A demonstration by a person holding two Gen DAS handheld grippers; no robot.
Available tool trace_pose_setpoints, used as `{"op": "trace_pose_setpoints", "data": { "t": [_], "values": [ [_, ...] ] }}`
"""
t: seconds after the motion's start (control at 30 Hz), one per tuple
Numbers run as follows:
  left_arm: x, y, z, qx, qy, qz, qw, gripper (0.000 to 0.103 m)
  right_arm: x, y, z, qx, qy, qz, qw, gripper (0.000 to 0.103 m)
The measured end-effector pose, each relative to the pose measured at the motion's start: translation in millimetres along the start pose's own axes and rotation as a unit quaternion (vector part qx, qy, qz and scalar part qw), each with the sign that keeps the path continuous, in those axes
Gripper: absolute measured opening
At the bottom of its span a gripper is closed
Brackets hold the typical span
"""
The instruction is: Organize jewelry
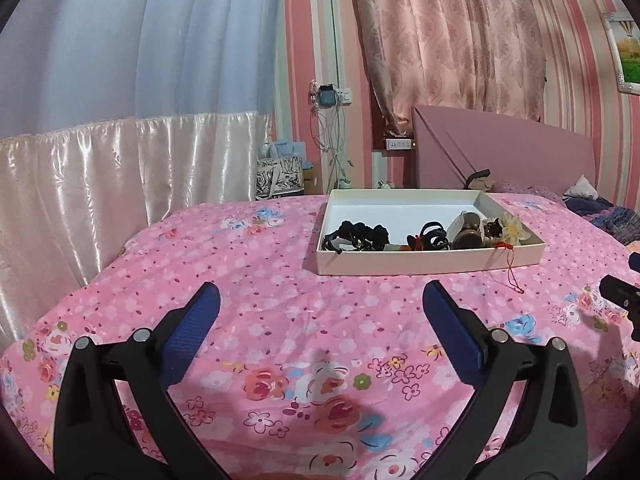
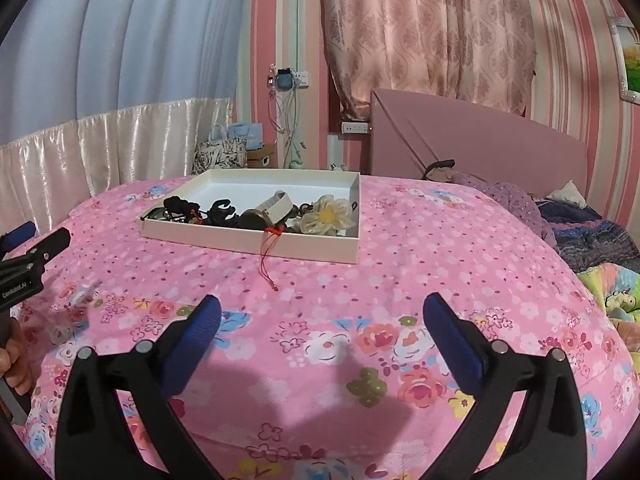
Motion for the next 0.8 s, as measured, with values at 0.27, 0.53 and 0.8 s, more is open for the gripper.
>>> {"op": "trace_pose_setpoints", "data": {
  "t": [0.27, 0.53, 0.8],
  "values": [
    [2.6, 0.2, 4.3, -0.009, 0.009, 0.002, 0.9999, 0.100, -0.7, 0.6, 0.8, -0.008, -0.003, 0.001, 1.000, 0.101],
    [5.2, 0.1, 7.6, -0.012, 0.010, 0.006, 0.9999, 0.100, -0.5, 2.6, 1.3, -0.010, 0.002, 0.001, 1.000, 0.101],
    [5.1, -0.9, 4.0, -0.005, 0.011, 0.007, 0.9999, 0.100, -0.1, 2.8, 1.7, -0.010, 0.002, 0.000, 1.000, 0.101]
  ]
}}
Point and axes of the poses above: each gripper's, at about its wrist camera, not at the fingertips, and x roughly against the way its jaws point, z to its right, y to its underside, the point moved 8 cm from there along -x, roughly the way its jaws point, and after that the axes turned 11 degrees about x, right-handed, at the moved point
